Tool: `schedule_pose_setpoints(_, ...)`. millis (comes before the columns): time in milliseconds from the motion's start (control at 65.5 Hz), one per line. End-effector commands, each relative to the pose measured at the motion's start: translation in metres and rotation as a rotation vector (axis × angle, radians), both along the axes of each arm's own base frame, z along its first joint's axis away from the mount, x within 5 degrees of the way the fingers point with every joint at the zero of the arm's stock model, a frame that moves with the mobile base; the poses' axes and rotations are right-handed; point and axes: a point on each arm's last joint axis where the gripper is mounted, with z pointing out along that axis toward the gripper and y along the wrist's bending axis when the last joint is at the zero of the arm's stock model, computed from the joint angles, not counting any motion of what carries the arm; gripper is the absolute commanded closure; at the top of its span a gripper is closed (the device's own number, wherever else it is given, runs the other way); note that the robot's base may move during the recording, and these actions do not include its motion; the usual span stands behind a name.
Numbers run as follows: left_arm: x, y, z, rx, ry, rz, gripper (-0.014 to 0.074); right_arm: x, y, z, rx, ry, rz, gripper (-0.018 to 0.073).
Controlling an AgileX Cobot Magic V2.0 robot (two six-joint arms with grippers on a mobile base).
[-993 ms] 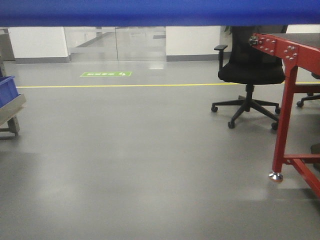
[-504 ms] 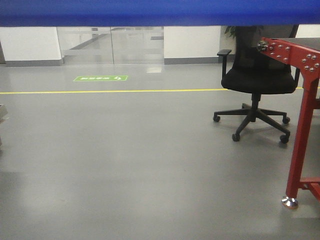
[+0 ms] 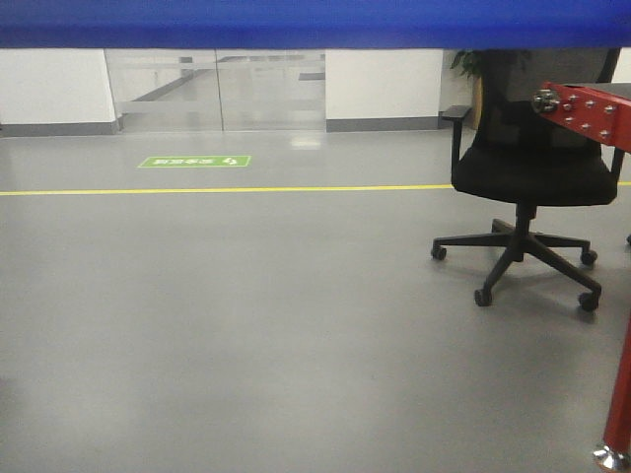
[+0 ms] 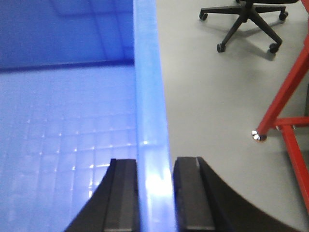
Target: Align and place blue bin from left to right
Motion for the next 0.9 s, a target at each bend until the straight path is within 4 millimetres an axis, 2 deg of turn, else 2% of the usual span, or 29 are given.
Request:
schedule_pose_setpoints(0, -0.0003, -0.0080, 0.0101, -0.050, -0.093, -0.075, 0.0707, -0.0001, 0.0160, 0.0206, 0.156, -0.179, 0.144, 0.0629)
schedule_pose_setpoints(886, 0.0004, -0.0067, 0.0114, -0.035, -0.109, -0.067, 0.0707, -0.0001, 0.0162, 0.0209, 0.158, -0.182, 0.146, 0.0629)
